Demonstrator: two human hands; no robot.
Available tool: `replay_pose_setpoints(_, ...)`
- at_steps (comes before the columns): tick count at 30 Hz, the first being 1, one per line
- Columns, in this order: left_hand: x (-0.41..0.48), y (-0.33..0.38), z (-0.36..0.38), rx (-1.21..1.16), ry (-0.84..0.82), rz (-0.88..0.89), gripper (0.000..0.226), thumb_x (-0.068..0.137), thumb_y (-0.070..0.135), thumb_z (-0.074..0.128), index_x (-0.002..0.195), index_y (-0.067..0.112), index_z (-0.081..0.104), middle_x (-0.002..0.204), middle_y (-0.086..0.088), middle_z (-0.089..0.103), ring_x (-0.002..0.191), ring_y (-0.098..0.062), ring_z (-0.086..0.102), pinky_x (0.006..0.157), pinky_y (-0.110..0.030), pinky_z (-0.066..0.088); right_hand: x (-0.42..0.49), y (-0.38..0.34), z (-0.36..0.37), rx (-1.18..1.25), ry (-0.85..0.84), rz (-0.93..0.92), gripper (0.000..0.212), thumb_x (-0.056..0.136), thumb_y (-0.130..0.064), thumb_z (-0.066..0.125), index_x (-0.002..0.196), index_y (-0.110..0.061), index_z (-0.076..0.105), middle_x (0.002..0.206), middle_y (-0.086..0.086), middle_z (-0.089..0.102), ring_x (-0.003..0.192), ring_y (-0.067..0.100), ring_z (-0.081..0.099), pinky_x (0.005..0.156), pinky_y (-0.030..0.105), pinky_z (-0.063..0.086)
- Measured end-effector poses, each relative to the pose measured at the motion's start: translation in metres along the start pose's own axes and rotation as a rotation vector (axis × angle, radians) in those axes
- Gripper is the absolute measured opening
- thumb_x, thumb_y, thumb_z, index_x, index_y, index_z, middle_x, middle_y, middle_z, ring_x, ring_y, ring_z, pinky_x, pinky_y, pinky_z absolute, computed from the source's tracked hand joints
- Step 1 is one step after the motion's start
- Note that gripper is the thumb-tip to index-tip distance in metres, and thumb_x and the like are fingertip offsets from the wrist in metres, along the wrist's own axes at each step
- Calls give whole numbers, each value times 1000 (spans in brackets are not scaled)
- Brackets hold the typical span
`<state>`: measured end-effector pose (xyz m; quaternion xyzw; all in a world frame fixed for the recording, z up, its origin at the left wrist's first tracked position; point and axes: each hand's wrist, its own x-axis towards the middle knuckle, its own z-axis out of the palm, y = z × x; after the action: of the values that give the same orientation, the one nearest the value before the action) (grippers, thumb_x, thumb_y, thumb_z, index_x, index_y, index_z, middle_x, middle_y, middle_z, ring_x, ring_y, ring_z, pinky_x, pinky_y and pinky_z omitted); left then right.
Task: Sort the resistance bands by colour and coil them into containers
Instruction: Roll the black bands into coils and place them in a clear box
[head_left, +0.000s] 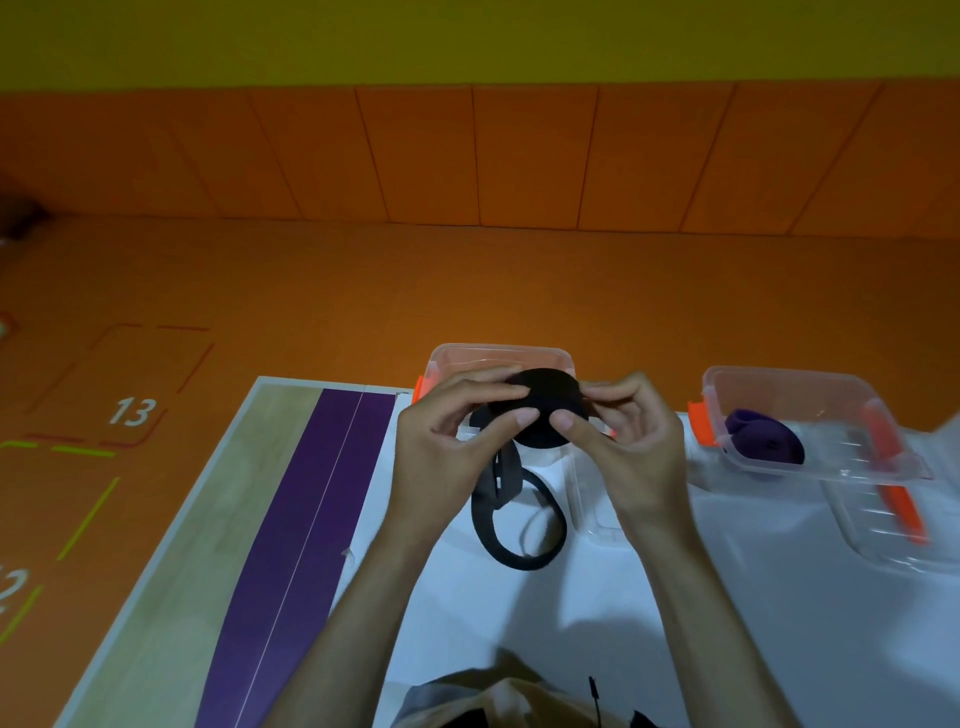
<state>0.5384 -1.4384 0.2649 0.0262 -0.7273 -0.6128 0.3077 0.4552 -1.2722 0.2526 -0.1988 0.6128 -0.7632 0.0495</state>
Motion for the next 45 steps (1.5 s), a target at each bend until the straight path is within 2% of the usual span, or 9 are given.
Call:
replay_pose_setpoints(5, -3, -2, -5, -7, -47, -95, 38, 89, 20, 84, 119, 41, 79, 123, 3, 72, 121, -18, 67, 97, -26, 55, -4, 4, 8, 26, 27, -21, 31, 79, -30, 89, 104, -38, 73, 114, -4, 76, 117, 23, 72, 101, 43, 58)
replay_pose_setpoints(10, -1, 0, -8, -20, 17, -68, 40, 81, 14, 91, 114, 34, 80, 114, 3, 79, 112, -22, 75, 95, -33, 61, -6, 6, 7, 19, 44, 48, 38, 70, -47, 96, 85, -31, 65, 102, 6, 75, 108, 25, 74, 95, 52, 61)
replay_pose_setpoints(15, -2, 4, -8, -50, 7, -66, 34, 83, 20, 88, 113, 36, 82, 116, 0, 76, 117, -21, 71, 97, -29, 58, -8, 8, 8, 63, 61, 31, 38, 77, -48, 93, 106, -33, 72, 116, 6, 73, 118, 37, 70, 100, 69, 54)
replay_pose_setpoints(21, 6, 7, -6, -60, 47, -11, 34, 85, 14, 88, 112, 33, 79, 114, 5, 79, 114, -20, 74, 96, -27, 58, -10, 1, 14, 53, 19, 57, 34, 73, -38, 94, 87, -28, 66, 104, -1, 77, 104, 21, 76, 83, 33, 62)
replay_pose_setpoints(28, 1, 2, -14, 32, -26, -29, 32, 91, 26, 81, 119, 42, 79, 119, 4, 73, 121, -26, 67, 106, -57, 53, -9, -3, 12, 37, -9, 26, 36, 78, -33, 89, 109, -40, 72, 118, -3, 76, 118, 21, 72, 93, 40, 61)
replay_pose_setpoints(31, 3, 7, -12, 33, 5, 8, 35, 89, 25, 85, 117, 44, 77, 116, 7, 77, 116, -24, 72, 101, -48, 58, -9, -5, 14, 48, -6, 19, 31, 74, -31, 92, 97, -32, 72, 114, -1, 78, 115, 22, 74, 88, 28, 61)
replay_pose_setpoints(35, -4, 5, -11, 20, 37, -1, 26, 85, 27, 87, 109, 36, 80, 117, 5, 77, 120, -24, 70, 106, -60, 53, -13, -1, 16, 81, 98, 28, 41, 70, -43, 96, 101, -33, 72, 115, 3, 76, 112, 29, 75, 90, 49, 63)
replay_pose_setpoints(40, 0, 8, -12, 19, 28, 0, 28, 85, 24, 86, 111, 35, 82, 113, 4, 77, 116, -25, 71, 100, -53, 58, -14, 3, 21, 91, 38, 22, 33, 78, -35, 92, 101, -30, 69, 113, -4, 76, 115, 20, 73, 90, 28, 59)
replay_pose_setpoints(45, -8, 2, -9, -2, 100, 39, 24, 88, 20, 85, 110, 30, 81, 123, 1, 76, 125, -28, 68, 103, -44, 57, -16, 1, 24, 85, 90, 69, 38, 69, -41, 98, 89, -30, 66, 102, 3, 77, 100, 25, 77, 77, 43, 65)
